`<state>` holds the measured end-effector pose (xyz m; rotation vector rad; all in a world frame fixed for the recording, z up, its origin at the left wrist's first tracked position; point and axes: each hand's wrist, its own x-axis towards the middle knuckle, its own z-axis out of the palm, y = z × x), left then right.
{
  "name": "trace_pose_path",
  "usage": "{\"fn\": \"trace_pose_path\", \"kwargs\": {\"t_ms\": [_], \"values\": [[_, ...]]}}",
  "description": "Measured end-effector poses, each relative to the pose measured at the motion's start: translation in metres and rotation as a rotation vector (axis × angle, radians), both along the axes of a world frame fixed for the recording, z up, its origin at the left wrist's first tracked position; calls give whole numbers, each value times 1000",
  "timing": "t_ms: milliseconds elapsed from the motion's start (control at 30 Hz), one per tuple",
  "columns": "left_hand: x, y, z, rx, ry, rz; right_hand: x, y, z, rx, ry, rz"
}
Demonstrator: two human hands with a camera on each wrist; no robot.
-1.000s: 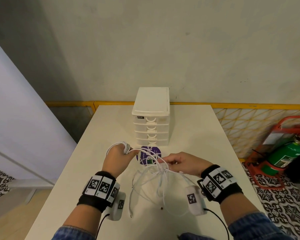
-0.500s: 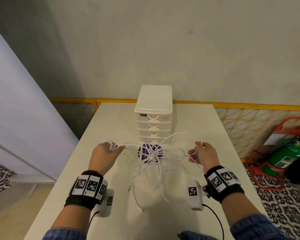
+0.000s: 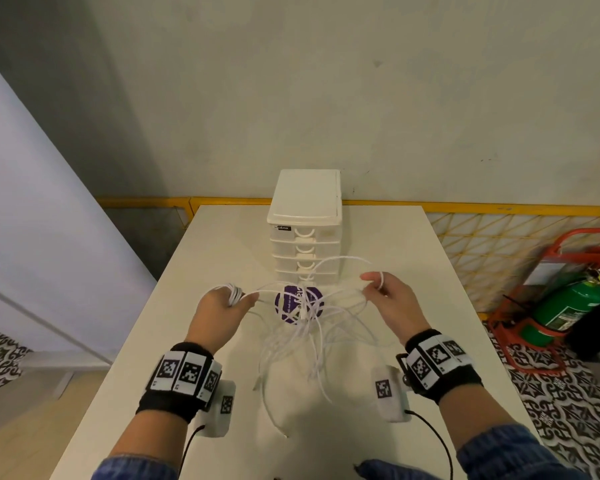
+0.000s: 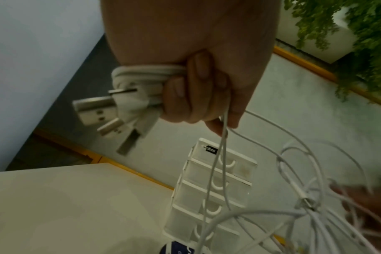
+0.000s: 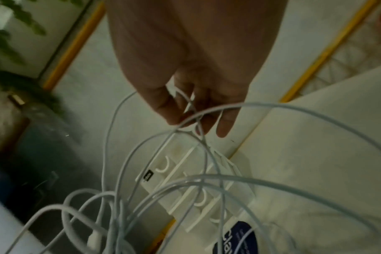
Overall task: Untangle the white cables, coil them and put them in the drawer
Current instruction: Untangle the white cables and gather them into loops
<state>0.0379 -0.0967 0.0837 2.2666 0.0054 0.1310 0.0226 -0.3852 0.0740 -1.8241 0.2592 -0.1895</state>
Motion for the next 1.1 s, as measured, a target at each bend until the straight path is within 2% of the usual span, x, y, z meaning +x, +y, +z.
{"fn": "trace_pose_path", "kwargs": {"t_ms": [133, 200, 333, 467, 767, 933, 967, 1100], "values": [[-2, -7, 0, 48, -14, -58, -3, 11, 17, 31, -130, 107], [0, -1, -4, 82, -9, -25, -2, 9, 20, 68, -164, 36], [2, 21, -9, 103, 49, 151, -4, -6, 19, 371, -118, -187], [1, 32, -12, 95, 131, 249, -3, -16, 11, 472, -16, -292], [-5, 0, 10, -64, 47, 86, 12, -16, -25, 182, 98, -157], [-10, -15, 18, -160, 78, 40, 14, -14, -25, -107, 12, -98], [-12, -18, 19, -170, 87, 28, 15, -12, -23, -80, 3, -95], [-13, -27, 18, -231, 85, 5, 18, 2, -8, 322, -42, -58]]}}
